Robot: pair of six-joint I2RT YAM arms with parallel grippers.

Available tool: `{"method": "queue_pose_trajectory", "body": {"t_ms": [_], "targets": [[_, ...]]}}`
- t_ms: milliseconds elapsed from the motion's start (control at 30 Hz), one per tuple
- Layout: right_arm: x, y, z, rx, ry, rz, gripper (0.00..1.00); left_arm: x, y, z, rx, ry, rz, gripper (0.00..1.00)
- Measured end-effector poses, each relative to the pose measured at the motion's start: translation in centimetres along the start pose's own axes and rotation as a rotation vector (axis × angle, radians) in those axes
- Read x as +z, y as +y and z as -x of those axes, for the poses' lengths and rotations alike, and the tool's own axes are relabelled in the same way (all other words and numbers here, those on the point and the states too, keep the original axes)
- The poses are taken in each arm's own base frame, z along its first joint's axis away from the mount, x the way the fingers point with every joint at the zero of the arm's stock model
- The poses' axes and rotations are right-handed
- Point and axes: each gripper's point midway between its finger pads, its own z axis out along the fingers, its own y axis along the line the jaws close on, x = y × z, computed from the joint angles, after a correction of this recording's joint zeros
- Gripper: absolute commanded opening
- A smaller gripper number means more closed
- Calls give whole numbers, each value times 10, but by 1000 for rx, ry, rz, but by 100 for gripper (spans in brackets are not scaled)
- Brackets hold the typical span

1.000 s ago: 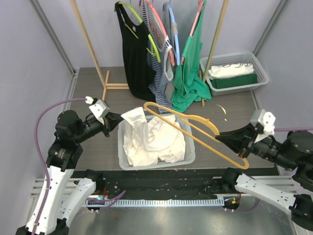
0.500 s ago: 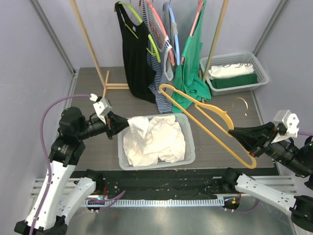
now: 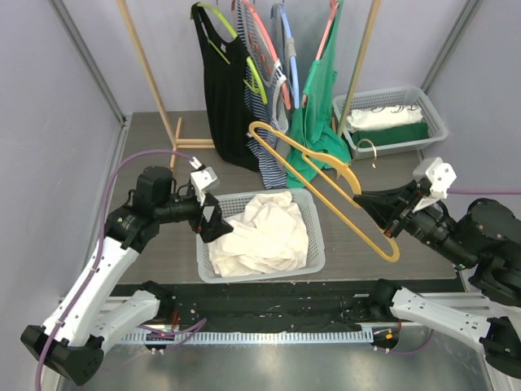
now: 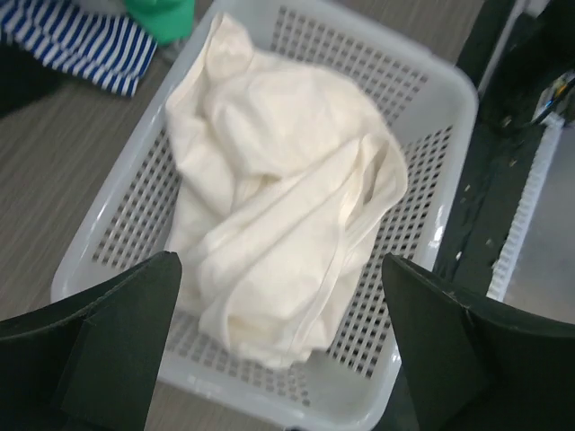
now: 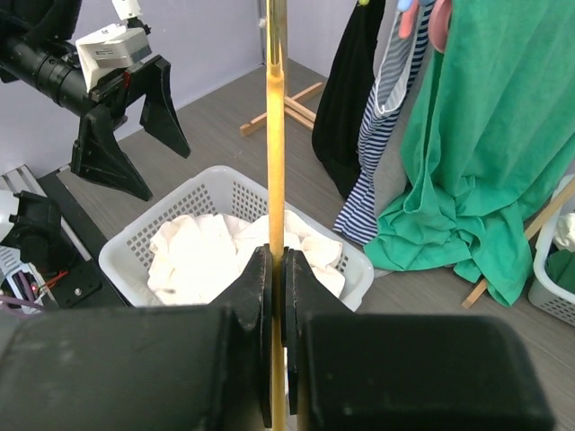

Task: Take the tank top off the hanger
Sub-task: Place the hanger at the clothesline.

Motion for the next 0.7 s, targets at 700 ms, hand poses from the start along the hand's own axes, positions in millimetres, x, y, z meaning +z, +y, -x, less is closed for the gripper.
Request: {"method": "queue_pose_trajectory", "body": {"t_ms": [700], "targets": [[120, 94, -93, -69, 400, 487, 1, -158, -65, 26, 326, -186, 293, 100]]}}
